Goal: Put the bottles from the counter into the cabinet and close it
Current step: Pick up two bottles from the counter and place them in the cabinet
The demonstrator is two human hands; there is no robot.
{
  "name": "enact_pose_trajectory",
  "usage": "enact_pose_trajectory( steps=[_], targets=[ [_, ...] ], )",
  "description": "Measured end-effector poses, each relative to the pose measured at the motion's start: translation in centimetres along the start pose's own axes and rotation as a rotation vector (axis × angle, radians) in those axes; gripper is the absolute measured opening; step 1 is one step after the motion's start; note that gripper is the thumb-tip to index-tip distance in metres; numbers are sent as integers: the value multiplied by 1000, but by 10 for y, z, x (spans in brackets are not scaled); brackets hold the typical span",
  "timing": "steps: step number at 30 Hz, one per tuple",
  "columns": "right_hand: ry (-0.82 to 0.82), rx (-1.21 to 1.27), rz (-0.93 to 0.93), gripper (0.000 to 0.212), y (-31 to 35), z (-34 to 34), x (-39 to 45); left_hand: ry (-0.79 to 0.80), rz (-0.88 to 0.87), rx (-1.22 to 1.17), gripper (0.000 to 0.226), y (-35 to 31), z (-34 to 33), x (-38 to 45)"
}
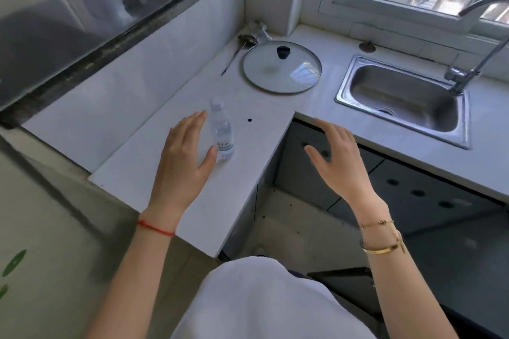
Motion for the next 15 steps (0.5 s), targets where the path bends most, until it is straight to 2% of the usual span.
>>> enact_pose_trajectory(
  steps=[8,15],
  targets=[
    [75,20,29,55,-2,-16,55,-10,81,13,61,18,-19,67],
    [105,13,42,55,-12,-16,77,154,159,62,60,26,-64,113]
  ],
)
Point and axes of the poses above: each hand's wrist, its own x-axis towards the middle knuckle, its own z-axis out of the back of the hand, y = z × x, the point moved 5 cm from there along x, towards the middle knuckle, and after that the axes turned 5 degrees about x, right-handed, at the moved point
